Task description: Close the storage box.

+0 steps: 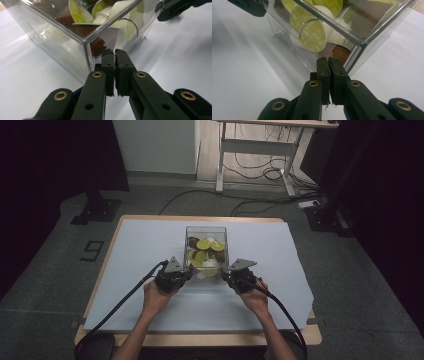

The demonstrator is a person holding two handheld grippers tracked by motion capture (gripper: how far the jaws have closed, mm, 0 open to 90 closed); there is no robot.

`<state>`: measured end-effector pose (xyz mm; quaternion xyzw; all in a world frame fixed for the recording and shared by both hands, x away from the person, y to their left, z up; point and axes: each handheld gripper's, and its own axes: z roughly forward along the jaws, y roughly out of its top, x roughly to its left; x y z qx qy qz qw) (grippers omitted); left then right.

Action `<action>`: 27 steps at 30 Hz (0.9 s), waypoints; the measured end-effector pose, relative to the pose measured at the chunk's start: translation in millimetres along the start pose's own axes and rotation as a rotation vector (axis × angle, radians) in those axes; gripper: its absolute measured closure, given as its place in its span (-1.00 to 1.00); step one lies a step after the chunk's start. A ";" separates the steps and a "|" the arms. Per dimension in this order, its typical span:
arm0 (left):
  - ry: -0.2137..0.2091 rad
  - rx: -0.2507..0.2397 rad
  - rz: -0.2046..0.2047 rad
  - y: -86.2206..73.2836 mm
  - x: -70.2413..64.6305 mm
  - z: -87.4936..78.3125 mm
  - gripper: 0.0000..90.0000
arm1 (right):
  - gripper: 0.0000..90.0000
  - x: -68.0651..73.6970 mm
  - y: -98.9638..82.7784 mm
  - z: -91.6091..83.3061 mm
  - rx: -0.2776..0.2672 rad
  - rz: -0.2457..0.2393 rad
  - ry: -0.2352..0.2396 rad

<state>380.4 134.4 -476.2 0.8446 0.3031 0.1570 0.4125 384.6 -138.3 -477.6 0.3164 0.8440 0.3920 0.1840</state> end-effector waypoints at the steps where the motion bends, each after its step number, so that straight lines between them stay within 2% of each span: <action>1: 0.002 -0.001 0.000 0.3 0.3 1.0 0.90 | 0.92 -0.8 0.5 1.2 0.000 0.003 -0.003; 22: 0.015 0.004 -0.014 3.8 0.9 13.2 0.84 | 0.86 1.4 6.5 12.0 0.005 -0.004 -0.012; 27: 0.015 0.004 -0.010 3.8 0.1 13.7 0.79 | 0.78 2.5 7.2 12.8 0.014 -0.008 -0.007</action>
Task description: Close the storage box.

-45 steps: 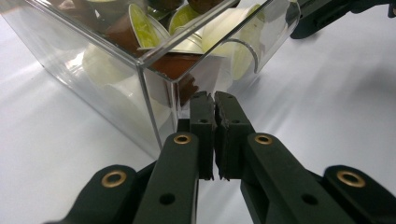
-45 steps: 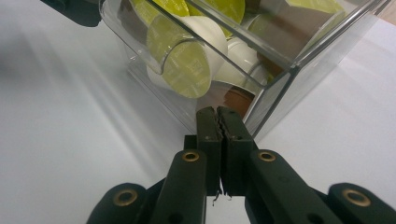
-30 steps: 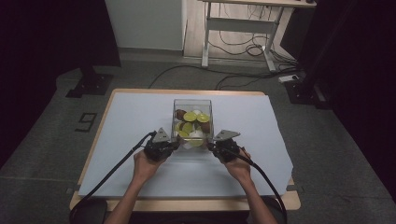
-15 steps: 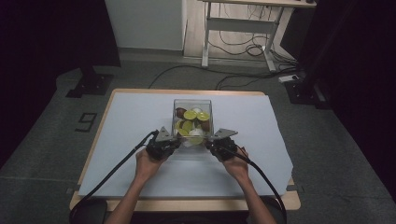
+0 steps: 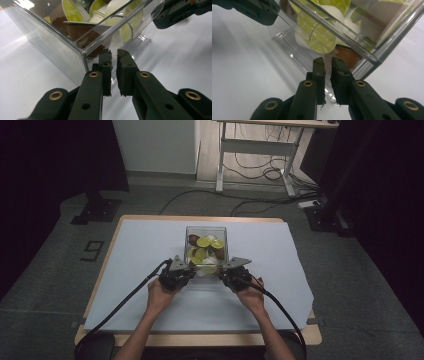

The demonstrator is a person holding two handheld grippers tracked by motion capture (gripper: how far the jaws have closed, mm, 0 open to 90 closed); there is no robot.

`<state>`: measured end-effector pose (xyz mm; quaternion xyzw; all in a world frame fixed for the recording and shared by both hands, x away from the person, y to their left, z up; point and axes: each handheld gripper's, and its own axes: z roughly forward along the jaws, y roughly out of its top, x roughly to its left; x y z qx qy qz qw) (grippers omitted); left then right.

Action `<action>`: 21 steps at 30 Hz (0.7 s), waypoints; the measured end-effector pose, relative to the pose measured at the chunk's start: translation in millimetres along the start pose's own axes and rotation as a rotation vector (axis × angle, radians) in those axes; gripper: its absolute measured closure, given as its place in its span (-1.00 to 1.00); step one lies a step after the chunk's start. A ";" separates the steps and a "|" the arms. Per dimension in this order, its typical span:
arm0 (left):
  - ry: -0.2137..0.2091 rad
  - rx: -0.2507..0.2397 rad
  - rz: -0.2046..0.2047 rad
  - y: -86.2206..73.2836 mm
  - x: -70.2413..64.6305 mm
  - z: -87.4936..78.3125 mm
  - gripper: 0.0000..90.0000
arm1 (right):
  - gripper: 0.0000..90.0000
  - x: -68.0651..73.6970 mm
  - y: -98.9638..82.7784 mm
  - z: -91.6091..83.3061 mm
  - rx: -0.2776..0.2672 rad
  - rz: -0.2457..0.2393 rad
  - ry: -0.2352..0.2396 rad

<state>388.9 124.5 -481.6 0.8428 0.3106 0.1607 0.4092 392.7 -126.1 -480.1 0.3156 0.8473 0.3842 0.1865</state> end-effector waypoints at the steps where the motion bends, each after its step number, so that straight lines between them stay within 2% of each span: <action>1: -0.002 -0.001 0.004 -0.3 -0.8 0.0 0.76 | 0.73 0.9 0.2 0.0 0.000 0.000 0.004; 5: -0.005 -0.001 0.012 -0.5 -2.3 0.0 0.68 | 0.64 1.6 0.3 -0.5 0.008 -0.008 0.013; 9: -0.010 -0.001 0.019 -0.8 -5.4 -0.8 0.50 | 0.52 2.6 0.4 -3.0 0.007 -0.014 0.027; 12: -0.006 0.000 0.030 -0.5 -7.2 -4.5 0.43 | 0.39 5.3 0.3 -6.2 0.014 -0.038 0.032; 21: -0.036 -0.001 0.036 -1.0 -10.6 -15.2 0.22 | 0.12 9.2 1.1 -12.5 0.018 -0.066 0.051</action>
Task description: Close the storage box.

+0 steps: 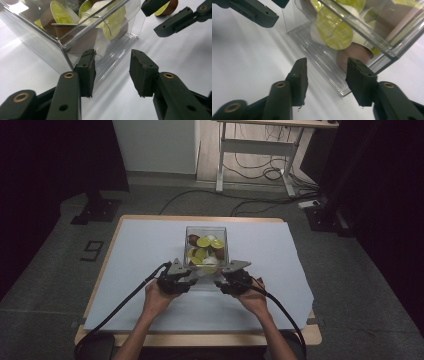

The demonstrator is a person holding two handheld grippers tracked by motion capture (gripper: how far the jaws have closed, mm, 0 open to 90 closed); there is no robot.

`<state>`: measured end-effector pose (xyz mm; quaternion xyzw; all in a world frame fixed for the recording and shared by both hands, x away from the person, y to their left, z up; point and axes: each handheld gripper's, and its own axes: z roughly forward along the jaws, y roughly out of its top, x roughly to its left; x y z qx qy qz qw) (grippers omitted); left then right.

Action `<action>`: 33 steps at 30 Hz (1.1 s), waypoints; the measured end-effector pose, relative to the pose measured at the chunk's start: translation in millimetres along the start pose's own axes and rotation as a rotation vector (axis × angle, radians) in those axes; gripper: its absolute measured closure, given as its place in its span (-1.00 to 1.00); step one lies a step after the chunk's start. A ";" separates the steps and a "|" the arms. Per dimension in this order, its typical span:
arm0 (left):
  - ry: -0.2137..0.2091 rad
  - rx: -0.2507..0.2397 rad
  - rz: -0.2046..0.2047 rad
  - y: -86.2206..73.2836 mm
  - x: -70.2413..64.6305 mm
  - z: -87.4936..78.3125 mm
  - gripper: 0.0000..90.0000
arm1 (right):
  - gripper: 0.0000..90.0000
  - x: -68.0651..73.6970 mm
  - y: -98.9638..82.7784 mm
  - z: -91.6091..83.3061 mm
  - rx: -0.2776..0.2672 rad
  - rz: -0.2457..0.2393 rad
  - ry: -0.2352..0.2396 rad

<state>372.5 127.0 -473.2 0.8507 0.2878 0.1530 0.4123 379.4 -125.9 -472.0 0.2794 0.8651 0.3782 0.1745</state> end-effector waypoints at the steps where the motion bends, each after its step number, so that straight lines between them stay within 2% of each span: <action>1: 0.000 0.000 0.000 0.0 0.0 0.0 0.21 | 0.12 0.0 0.0 0.0 0.000 0.000 0.000; 2: -0.008 -0.002 -0.002 -0.8 -0.4 -0.3 0.18 | 0.05 1.3 -0.3 -0.5 -0.001 -0.014 0.001; 9: -0.035 0.001 -0.006 -3.5 -3.2 -3.7 -0.01 | -0.17 5.6 -0.4 -4.2 0.010 -0.028 0.020; 14: -0.049 0.008 -0.016 -7.3 -4.4 -7.4 -0.19 | -0.22 6.1 -0.9 -6.7 0.021 -0.029 0.033; 16: -0.048 0.019 -0.021 -10.4 -5.2 -9.7 -0.30 | -0.27 6.3 -1.6 -9.0 0.019 -0.023 0.040; 23: -0.040 0.025 -0.034 -14.5 -5.4 -18.6 -0.48 | -0.38 5.3 -2.6 -17.0 0.031 -0.020 0.040; 30: -0.038 0.033 -0.032 -15.4 -5.3 -28.7 -0.65 | -0.43 4.2 -4.3 -23.9 0.046 -0.019 0.036; 33: -0.024 0.045 -0.021 -17.4 -5.8 -33.6 -0.69 | -0.45 4.2 -5.4 -29.1 0.049 -0.019 0.020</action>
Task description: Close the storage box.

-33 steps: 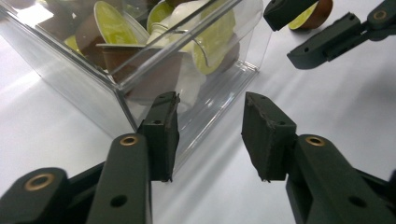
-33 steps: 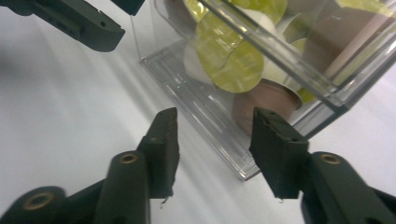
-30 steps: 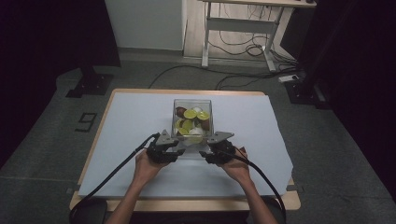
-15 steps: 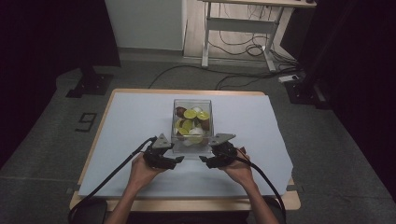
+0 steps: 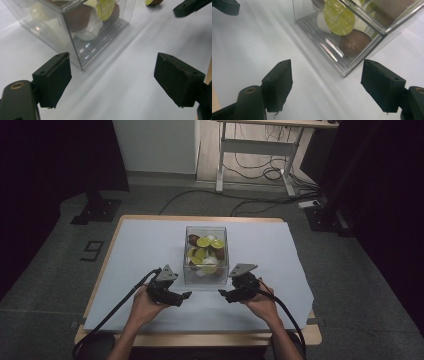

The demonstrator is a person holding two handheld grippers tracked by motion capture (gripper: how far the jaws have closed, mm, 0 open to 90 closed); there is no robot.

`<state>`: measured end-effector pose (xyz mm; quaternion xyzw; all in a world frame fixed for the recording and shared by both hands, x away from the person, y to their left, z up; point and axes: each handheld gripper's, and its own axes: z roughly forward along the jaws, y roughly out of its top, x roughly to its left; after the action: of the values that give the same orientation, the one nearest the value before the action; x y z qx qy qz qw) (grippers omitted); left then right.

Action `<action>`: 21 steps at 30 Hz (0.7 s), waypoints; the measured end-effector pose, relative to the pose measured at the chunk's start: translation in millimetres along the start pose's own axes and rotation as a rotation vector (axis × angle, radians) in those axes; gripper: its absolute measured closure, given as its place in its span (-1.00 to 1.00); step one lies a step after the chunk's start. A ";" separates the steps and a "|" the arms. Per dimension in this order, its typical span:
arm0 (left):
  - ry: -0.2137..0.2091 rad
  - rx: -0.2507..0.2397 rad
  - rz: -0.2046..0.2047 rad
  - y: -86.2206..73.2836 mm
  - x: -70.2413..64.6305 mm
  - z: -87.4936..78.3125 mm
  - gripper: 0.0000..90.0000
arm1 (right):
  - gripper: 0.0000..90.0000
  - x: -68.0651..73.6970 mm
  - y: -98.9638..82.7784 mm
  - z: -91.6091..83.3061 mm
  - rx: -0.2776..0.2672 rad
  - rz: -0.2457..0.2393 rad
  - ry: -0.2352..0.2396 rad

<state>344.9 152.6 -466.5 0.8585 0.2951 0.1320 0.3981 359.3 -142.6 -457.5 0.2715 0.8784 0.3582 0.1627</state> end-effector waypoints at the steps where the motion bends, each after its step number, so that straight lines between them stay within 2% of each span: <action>1: 0.005 0.007 0.003 -0.8 0.1 -1.0 -0.70 | -0.45 -0.3 -0.5 -1.4 0.002 -0.003 0.000; 11: 0.025 0.030 -0.016 -8.2 7.0 -11.9 -0.89 | -0.47 -6.2 -8.4 -14.0 0.000 0.008 -0.019; 21: 0.063 0.064 0.005 -16.0 9.5 -23.7 -1.00 | -0.51 -13.1 -18.2 -26.2 0.006 0.032 -0.050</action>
<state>335.0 180.9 -463.4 0.8670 0.3094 0.1502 0.3605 350.6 -175.4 -451.2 0.2949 0.8707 0.3511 0.1779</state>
